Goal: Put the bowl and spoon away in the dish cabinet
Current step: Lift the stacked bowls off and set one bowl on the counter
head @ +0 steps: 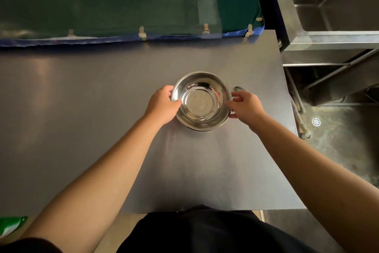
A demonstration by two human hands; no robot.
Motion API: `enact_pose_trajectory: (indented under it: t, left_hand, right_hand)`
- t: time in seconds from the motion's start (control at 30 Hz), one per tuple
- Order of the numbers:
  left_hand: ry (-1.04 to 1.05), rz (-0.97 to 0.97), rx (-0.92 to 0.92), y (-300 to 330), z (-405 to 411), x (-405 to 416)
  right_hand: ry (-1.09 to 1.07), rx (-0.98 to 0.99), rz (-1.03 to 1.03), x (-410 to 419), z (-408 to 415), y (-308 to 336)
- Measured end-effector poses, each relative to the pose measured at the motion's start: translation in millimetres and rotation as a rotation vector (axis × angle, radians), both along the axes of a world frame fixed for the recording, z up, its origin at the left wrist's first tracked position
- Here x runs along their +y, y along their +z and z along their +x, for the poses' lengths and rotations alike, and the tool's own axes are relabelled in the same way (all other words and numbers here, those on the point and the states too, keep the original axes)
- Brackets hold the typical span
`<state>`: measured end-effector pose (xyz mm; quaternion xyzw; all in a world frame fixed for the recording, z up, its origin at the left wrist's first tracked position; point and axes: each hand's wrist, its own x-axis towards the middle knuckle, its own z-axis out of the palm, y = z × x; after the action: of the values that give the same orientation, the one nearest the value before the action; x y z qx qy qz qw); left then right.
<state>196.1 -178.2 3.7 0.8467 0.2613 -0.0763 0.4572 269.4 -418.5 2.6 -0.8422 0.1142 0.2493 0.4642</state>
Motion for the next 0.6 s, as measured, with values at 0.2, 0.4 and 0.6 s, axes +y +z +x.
enact_pose_trajectory:
  t: [0.2,0.4,0.6]
  left_hand:
    - [-0.042,0.083,0.014,-16.7,10.7,-4.0]
    - [-0.037,0.103,0.033,-27.7,21.3,-6.7]
    - [-0.026,0.106,0.096,-42.5,26.9,-9.4]
  right_hand:
    - [0.026,0.006,-0.036,-0.4,11.2,-16.4]
    - [0.048,0.005,-0.066,-1.3,17.9,-27.3]
    - [0.101,-0.017,-0.148,0.6,23.3,-39.6]
